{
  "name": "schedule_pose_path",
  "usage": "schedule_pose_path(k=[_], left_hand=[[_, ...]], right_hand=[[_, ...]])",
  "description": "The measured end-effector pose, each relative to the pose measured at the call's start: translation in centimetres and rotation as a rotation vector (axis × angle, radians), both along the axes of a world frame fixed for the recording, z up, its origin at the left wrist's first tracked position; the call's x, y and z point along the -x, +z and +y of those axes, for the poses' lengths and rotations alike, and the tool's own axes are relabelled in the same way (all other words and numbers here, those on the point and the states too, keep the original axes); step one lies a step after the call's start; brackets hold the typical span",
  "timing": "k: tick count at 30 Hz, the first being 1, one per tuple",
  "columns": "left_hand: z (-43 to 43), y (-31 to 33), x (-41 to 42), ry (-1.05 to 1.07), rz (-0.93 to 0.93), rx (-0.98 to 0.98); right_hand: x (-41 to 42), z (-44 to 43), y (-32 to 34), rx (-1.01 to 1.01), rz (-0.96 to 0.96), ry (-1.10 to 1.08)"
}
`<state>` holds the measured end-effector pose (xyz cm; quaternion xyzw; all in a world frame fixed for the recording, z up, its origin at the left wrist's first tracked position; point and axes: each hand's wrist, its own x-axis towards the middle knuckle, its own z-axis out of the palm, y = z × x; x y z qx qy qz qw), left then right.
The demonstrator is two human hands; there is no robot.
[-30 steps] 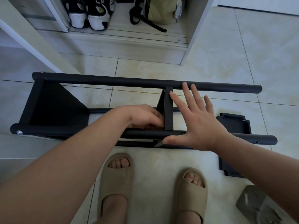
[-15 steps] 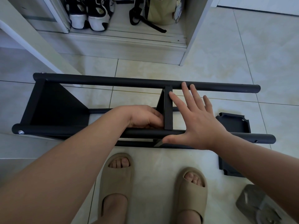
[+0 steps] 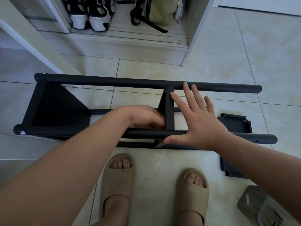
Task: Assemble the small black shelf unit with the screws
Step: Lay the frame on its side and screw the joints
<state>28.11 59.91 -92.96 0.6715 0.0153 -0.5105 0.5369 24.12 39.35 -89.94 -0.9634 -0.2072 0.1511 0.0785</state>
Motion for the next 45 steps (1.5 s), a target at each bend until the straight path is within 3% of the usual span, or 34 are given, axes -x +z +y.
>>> schedule_pose_path(k=[12, 18, 27, 32, 45], left_hand=[[0.15, -0.09, -0.12, 0.025, 0.064, 0.039], [0.11, -0.26, -0.14, -0.034, -0.025, -0.020], [-0.03, 0.12, -0.07, 0.047, 0.071, 0.075], [-0.04, -0.13, -0.11, -0.045, -0.034, -0.050], [0.10, 0.14, -0.09, 0.027, 0.043, 0.061]], right_hand=[[-0.12, -0.04, -0.27, -0.012, -0.015, 0.007], [-0.11, -0.05, -0.27, -0.013, -0.019, 0.007], [-0.13, -0.02, -0.16, -0.007, -0.012, 0.005], [-0.13, -0.06, -0.17, -0.016, -0.013, 0.009], [-0.18, -0.06, -0.18, -0.012, -0.011, 0.007]])
